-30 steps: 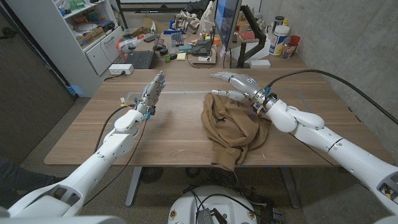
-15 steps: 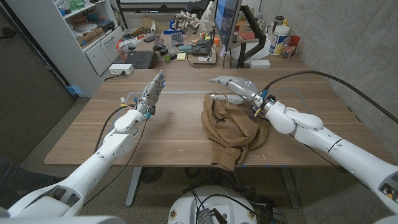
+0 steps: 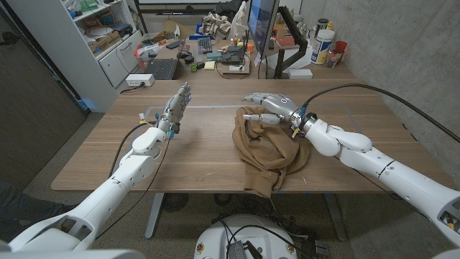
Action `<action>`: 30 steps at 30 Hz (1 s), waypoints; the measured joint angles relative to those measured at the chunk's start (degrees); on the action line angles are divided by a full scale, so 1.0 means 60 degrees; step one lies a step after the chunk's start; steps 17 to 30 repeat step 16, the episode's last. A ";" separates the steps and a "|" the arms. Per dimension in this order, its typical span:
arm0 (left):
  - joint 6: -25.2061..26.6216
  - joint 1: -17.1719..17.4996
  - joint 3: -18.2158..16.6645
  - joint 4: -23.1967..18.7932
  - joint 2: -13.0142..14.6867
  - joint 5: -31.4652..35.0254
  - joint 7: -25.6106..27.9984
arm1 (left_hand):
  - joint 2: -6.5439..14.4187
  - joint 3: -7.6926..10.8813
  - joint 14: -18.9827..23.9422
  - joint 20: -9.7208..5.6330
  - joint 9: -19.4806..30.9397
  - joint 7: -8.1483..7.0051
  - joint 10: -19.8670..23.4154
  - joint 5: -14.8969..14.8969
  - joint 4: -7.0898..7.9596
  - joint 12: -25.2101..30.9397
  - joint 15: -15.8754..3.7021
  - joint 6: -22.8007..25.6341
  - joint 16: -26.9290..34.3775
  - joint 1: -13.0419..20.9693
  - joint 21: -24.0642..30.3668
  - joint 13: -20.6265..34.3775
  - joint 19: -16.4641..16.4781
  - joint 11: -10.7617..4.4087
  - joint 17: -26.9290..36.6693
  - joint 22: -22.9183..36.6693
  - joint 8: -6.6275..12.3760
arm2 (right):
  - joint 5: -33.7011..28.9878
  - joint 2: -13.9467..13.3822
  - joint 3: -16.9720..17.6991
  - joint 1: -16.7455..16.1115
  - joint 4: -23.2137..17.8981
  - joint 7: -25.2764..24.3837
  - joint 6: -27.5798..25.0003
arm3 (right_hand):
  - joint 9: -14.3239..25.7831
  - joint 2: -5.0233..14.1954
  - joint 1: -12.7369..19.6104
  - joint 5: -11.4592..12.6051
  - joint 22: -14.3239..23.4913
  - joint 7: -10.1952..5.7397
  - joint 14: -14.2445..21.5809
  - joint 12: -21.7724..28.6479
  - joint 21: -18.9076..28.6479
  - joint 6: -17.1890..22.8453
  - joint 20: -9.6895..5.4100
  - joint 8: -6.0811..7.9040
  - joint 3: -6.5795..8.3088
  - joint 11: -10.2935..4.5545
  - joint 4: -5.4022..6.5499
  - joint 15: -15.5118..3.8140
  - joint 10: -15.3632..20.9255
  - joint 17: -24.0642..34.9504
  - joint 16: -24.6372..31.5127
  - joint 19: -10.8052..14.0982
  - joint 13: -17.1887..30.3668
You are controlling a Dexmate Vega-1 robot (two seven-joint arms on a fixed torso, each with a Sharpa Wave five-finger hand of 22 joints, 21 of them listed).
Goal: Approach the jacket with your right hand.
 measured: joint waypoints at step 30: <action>0.0028 0.0049 0.0000 -0.0046 -0.0004 0.0032 0.0089 | 0.0051 0.0000 -0.0032 0.0036 0.0000 0.0032 0.0000 -0.0053 0.0000 0.0000 -0.0032 0.0032 0.0000 0.0051 0.0000 0.0000 -0.0036 0.0000 0.0000 0.0000 0.0000 | -0.0085 -0.0026 -0.0268 0.0115 0.0141 0.0204 -0.0155 | 0.0000 0.0000 0.0000 0.0036 0.0000 -0.0084 0.0000 0.0000 0.0000 0.0085 -0.0017 0.0000 0.0000 -0.0067 0.0001 0.0000 0.0067 0.0000 0.0000 -0.0089 0.0000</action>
